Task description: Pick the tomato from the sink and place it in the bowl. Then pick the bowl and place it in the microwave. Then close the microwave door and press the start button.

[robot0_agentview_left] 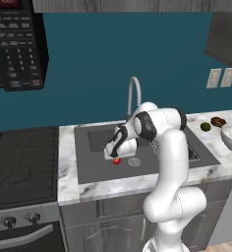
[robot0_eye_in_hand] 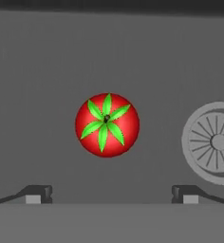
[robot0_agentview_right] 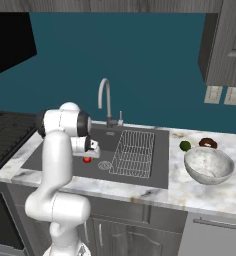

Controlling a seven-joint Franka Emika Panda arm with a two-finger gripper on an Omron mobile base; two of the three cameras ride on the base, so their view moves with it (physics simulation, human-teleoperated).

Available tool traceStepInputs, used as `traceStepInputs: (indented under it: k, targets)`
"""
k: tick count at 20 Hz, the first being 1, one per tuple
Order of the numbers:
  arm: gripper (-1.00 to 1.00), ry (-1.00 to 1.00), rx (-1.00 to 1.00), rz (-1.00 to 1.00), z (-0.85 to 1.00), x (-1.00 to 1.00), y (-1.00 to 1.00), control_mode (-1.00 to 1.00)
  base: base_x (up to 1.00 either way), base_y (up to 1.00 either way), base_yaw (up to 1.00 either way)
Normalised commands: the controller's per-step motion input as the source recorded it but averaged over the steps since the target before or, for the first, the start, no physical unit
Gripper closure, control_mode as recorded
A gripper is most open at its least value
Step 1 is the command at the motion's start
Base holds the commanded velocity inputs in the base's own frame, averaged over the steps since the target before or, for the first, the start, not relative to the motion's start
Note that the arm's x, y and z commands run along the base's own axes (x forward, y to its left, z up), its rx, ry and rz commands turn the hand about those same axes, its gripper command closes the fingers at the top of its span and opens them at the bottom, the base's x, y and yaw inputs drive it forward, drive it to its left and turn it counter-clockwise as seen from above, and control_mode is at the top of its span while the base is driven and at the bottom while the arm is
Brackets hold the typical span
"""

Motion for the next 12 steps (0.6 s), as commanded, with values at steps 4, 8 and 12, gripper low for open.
traceStepInputs:
  k: [4,8,12]
  targets:
    - [-1.00,0.00,0.00,0.00,-0.16,0.29,0.00,-1.00,0.00,0.00,0.00]
    - [-1.00,0.00,0.00,0.00,-0.19,0.26,0.00,-1.00,0.00,0.00,0.00]
    - [1.00,0.00,0.00,0.00,-0.19,0.19,0.00,-1.00,0.00,0.00,0.00]
